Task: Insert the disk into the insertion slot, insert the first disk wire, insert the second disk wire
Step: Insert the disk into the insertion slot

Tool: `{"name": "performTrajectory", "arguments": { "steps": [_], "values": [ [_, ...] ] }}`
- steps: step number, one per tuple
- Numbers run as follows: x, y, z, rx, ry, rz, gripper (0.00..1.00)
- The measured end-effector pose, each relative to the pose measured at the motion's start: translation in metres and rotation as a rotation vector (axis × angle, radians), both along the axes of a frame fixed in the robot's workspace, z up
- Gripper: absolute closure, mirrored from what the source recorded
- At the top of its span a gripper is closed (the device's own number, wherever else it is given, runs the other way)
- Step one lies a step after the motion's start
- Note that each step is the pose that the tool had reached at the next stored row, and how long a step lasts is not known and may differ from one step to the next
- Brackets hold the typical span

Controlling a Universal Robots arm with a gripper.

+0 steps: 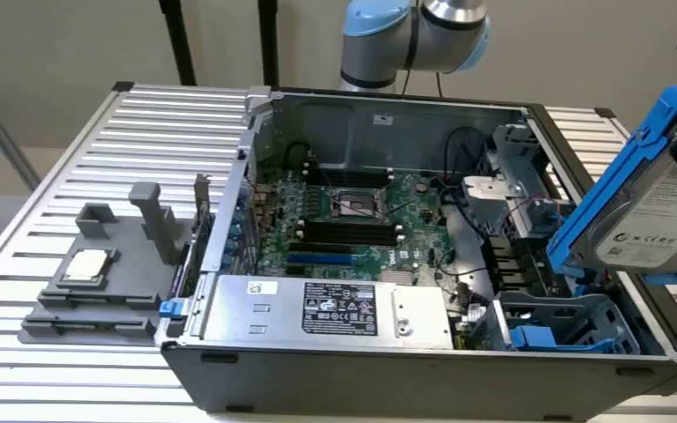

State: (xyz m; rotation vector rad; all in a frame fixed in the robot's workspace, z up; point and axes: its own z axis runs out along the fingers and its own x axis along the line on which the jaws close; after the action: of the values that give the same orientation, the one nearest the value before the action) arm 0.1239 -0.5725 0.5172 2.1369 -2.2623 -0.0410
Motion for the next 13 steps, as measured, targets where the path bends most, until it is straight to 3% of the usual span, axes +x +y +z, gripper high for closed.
{"name": "performTrajectory", "arguments": {
  "steps": [10, 13],
  "values": [
    [-0.0001, -0.0002, 0.0, 0.0003, -0.0008, -0.002, 0.68],
    [-0.0002, -0.0028, -0.0033, 0.0004, -0.0009, -0.002, 0.68]
  ]
}}
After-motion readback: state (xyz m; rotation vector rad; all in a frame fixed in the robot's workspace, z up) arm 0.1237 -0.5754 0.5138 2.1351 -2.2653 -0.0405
